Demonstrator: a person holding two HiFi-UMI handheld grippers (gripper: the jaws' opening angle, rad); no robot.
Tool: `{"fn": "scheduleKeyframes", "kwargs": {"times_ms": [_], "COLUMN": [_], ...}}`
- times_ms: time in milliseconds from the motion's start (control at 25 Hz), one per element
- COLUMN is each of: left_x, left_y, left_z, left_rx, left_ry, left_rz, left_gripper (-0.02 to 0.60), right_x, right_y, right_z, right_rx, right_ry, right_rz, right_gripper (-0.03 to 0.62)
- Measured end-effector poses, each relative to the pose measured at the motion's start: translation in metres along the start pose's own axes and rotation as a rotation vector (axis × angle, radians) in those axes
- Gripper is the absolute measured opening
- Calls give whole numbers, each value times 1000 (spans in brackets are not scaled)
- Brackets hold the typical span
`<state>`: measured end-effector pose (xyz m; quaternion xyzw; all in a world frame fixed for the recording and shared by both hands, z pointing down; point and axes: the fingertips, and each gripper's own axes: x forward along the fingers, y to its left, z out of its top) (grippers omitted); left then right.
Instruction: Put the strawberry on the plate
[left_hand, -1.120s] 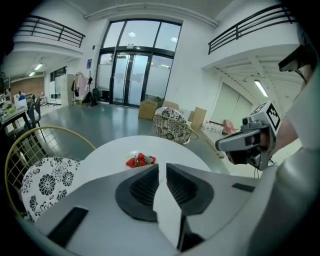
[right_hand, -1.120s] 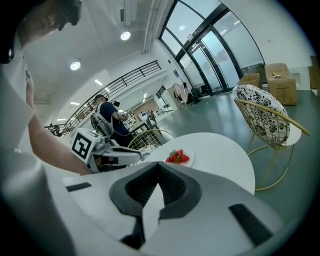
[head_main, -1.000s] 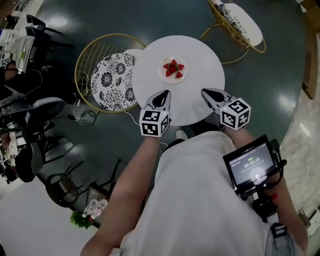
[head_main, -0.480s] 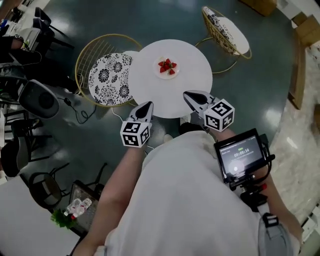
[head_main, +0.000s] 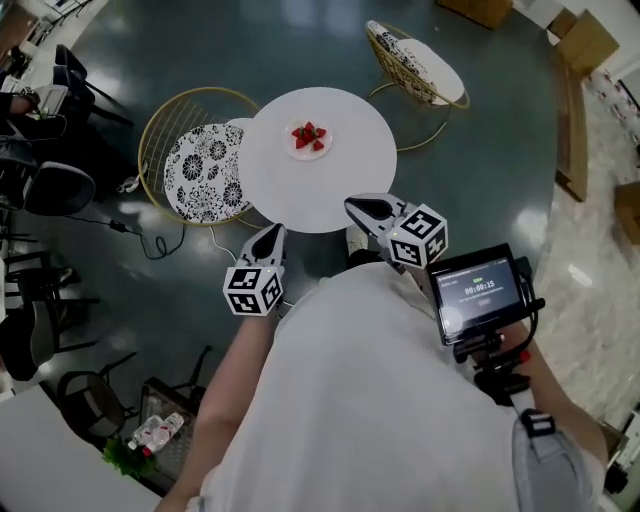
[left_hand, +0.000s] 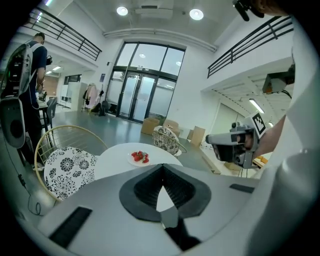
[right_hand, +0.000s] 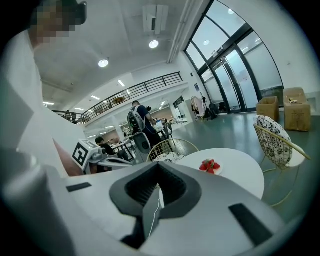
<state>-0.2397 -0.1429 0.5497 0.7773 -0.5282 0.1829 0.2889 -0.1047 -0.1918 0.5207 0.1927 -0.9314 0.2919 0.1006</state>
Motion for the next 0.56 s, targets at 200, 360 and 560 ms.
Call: {"fn": "scheduleKeyframes", "kwargs": {"times_ms": [200,360,560], "left_x": [-61,-69,-64], "left_y": [-41,-42,-43], "left_z": [-21,-36,-38], "left_rx": [30,32,54], "left_ry": [-132,-119,-123], "left_rz": [-56,-59,-83], "left_gripper": [7,8,8], "right_x": [-49,-49,-49], "right_y": [72,82,82], "right_z": [-8,-20,-23], "right_rx": [-128,-123,-124], "right_ry": [-30,-33,-52], "right_rz": [-61,-63,-81], "right_gripper": [6,6,6]}}
